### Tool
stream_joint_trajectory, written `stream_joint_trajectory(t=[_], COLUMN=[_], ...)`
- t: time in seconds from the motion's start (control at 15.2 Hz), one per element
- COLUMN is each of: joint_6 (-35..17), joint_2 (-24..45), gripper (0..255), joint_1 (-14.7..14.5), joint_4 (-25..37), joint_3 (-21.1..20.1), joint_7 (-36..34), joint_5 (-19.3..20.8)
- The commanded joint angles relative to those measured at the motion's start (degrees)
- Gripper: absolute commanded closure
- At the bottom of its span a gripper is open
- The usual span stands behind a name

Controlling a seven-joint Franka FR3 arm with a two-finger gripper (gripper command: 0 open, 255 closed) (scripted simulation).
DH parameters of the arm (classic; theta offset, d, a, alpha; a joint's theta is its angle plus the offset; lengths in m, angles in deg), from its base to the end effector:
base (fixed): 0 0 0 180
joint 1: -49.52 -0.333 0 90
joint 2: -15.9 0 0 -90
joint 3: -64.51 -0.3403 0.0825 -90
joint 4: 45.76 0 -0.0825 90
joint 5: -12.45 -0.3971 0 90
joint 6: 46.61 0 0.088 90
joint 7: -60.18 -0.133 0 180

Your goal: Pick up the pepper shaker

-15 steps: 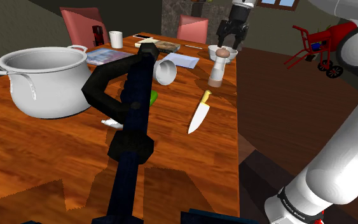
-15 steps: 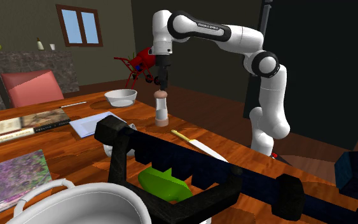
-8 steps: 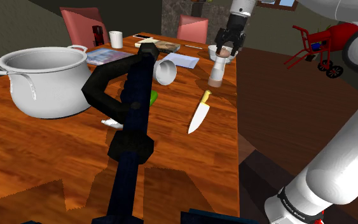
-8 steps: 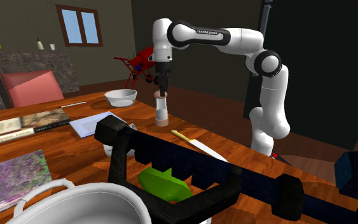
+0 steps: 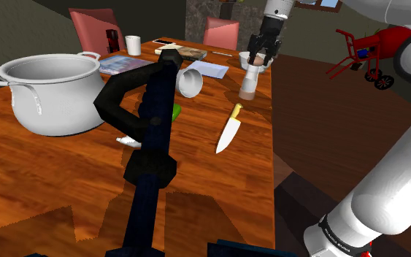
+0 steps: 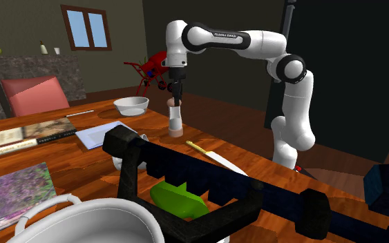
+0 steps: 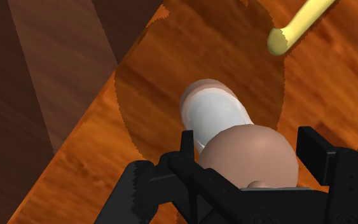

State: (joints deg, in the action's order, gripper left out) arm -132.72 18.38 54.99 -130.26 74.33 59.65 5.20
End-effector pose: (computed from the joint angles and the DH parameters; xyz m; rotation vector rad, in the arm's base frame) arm 0.5599 -0.1325 0.6397 -2.9946 0.4042 -0.0013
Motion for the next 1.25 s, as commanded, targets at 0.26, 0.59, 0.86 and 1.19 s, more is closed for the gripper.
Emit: stream_joint_trajectory(t=[0.26,0.59,0.86,1.19], joint_6=[2.8,7.5,11.6,15.2], joint_2=[1.1,3.2,5.4,7.7], gripper=[255,255,255,255], joint_1=[0.1,0.4,0.8,1.2], joint_4=[3.7,10.5,16.8,22.6], joint_3=[0.1,0.3,0.4,0.6], joint_7=[-0.2,-0.5,-0.7,-0.8], joint_5=[-0.2,-0.7,-1.2,-1.8])
